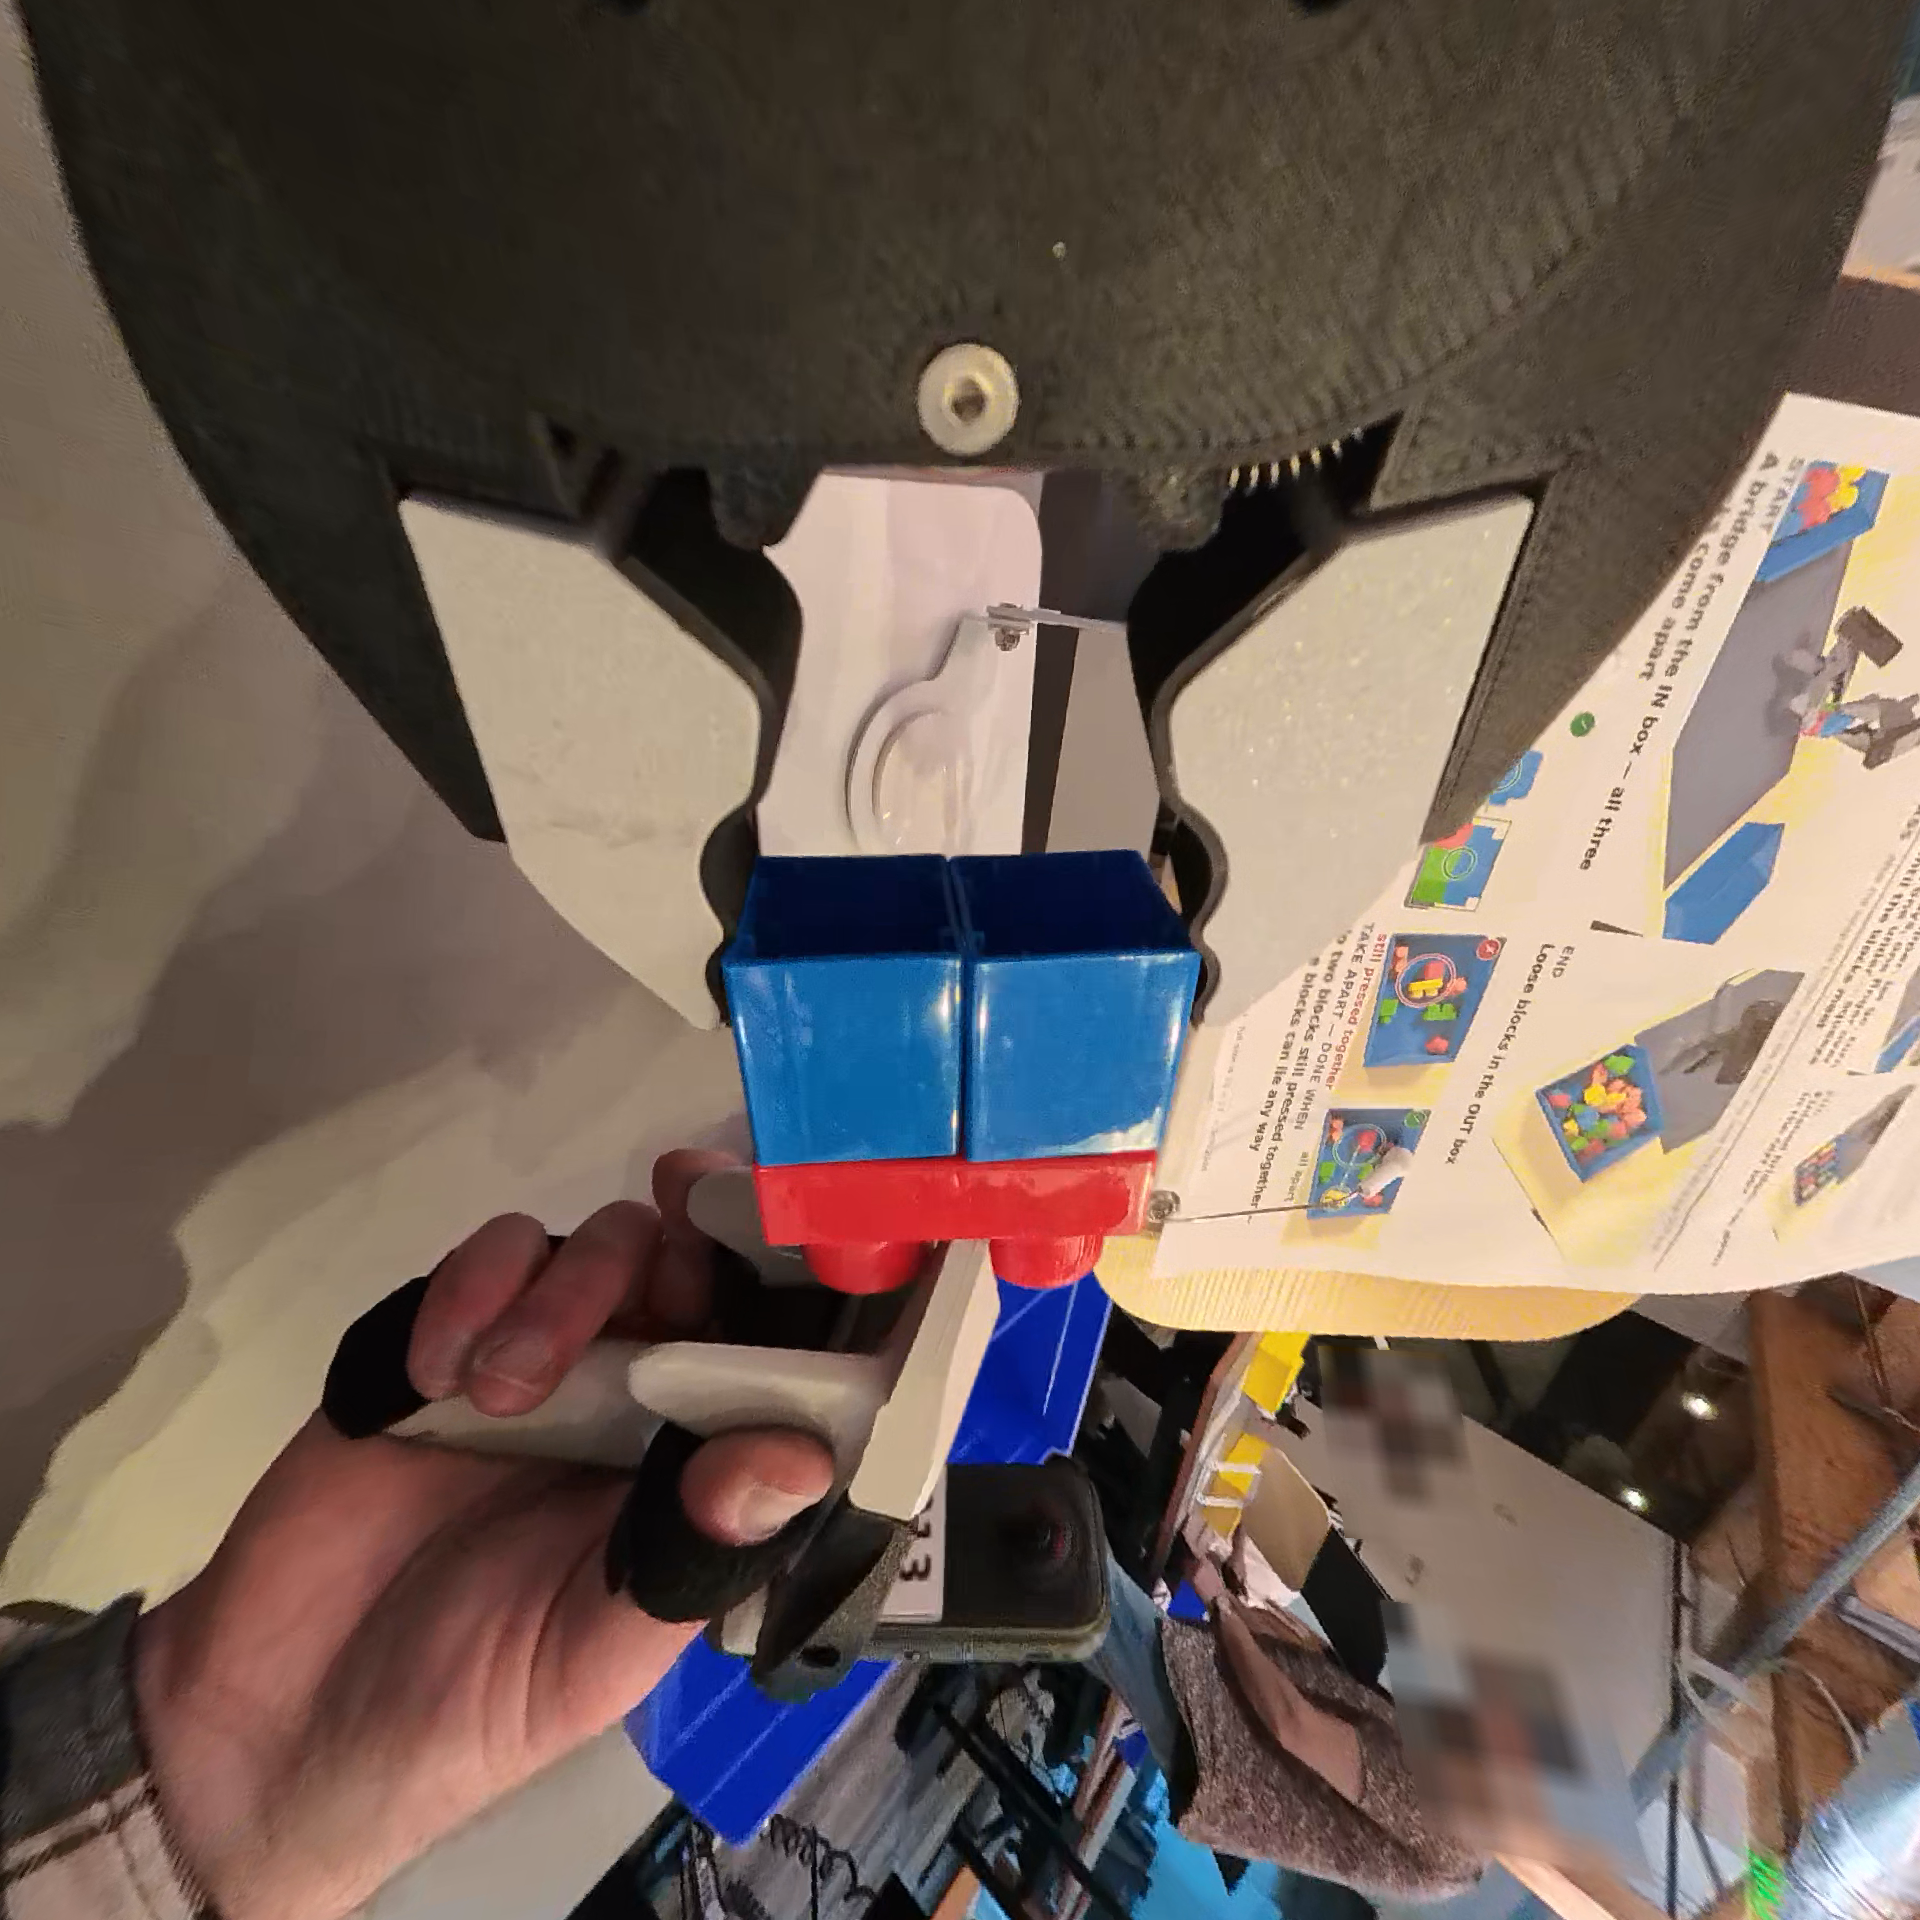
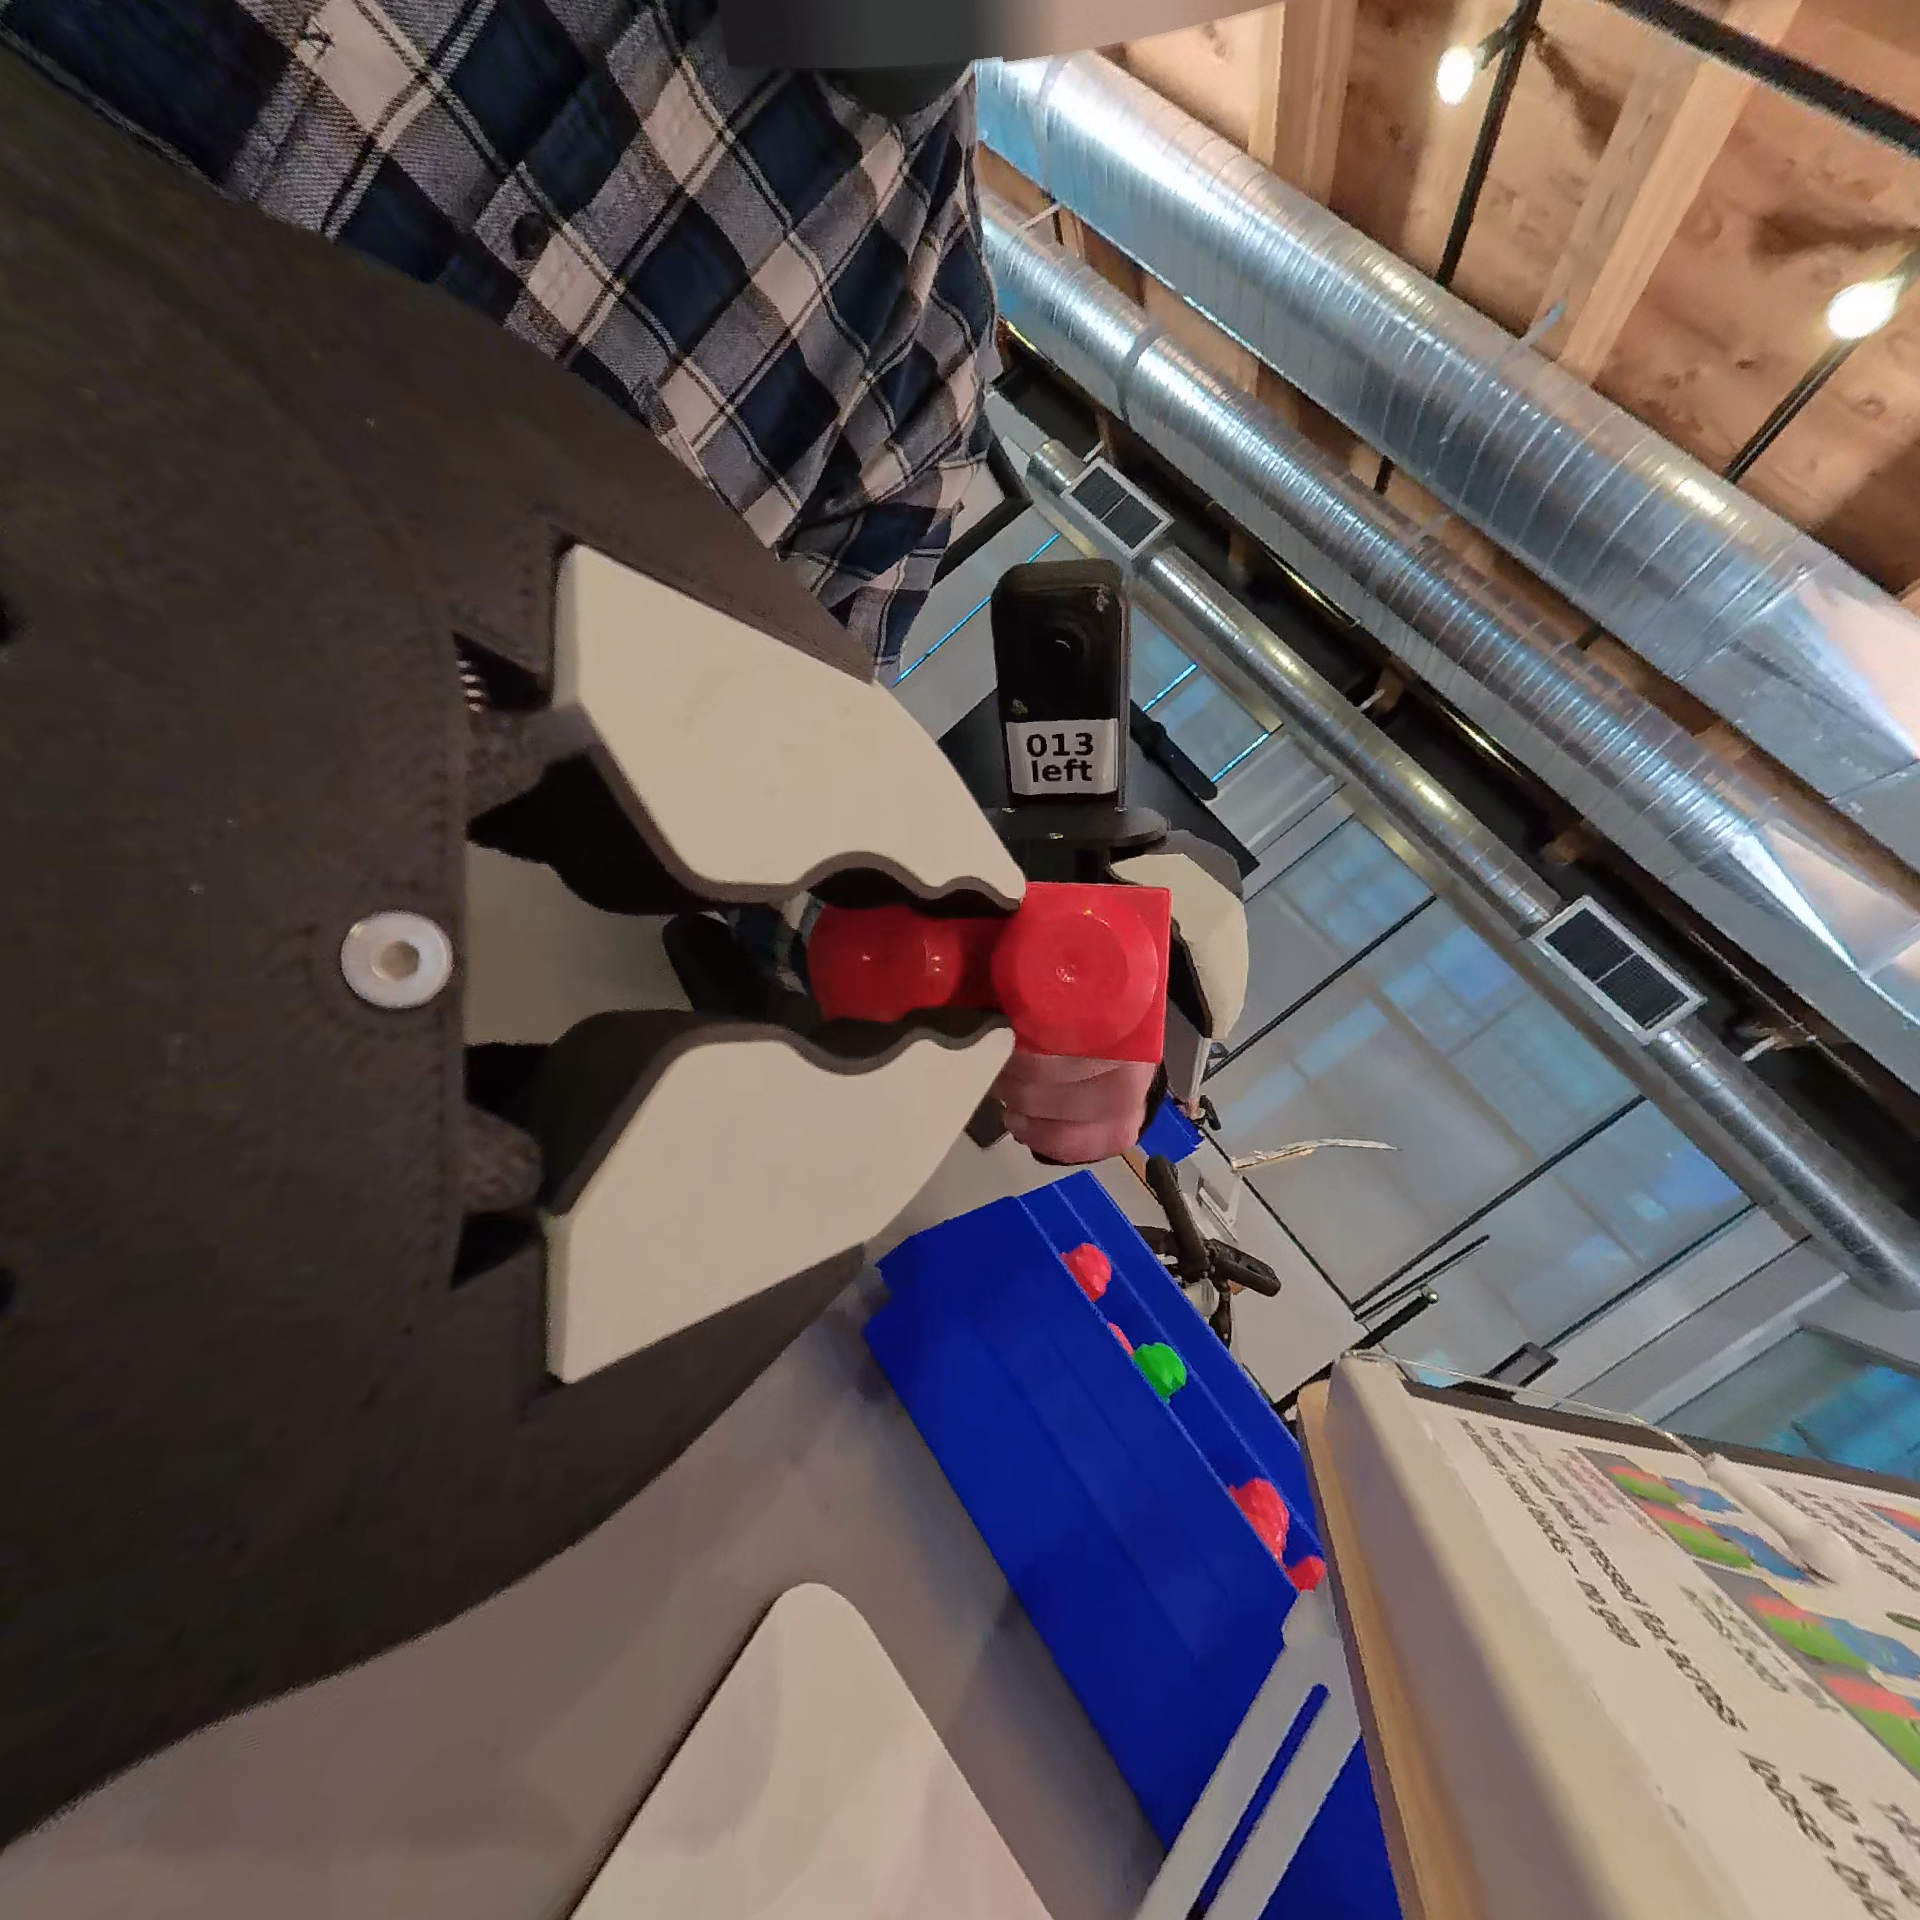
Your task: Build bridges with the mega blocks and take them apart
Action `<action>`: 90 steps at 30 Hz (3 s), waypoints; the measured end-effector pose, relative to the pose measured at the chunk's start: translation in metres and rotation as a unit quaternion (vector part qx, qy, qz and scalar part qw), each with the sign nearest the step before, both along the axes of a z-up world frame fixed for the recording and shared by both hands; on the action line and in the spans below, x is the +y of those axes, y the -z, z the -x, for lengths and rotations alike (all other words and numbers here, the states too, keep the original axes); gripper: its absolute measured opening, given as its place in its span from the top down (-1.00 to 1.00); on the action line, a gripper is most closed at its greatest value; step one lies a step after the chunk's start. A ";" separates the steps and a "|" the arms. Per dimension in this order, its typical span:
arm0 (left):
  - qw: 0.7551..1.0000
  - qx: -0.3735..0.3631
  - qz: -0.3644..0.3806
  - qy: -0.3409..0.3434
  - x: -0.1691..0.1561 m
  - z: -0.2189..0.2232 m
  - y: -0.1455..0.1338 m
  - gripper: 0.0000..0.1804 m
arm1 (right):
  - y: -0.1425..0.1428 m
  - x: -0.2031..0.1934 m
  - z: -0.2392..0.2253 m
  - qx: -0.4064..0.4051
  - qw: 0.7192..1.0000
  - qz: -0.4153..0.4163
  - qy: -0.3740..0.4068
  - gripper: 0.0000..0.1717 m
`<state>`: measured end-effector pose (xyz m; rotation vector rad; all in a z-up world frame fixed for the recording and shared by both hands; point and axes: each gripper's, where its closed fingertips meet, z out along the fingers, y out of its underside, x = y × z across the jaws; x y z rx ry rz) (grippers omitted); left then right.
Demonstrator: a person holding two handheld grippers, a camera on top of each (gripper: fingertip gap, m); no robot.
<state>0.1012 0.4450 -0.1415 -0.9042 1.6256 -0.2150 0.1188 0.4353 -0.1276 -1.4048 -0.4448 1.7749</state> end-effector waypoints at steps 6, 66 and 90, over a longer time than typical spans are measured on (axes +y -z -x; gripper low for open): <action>0.999 -0.019 0.037 0.006 -0.004 0.003 0.001 0.16 | 0.002 0.000 0.003 0.006 1.000 0.018 -0.012 0.73; 0.995 -0.073 0.029 0.066 -0.025 -0.009 -0.018 0.14 | -0.013 -0.016 0.003 0.028 0.998 -0.006 -0.056 0.61; 0.992 -0.048 0.064 0.099 -0.039 -0.005 -0.011 0.20 | -0.009 -0.029 0.015 -0.028 0.995 -0.006 -0.099 0.58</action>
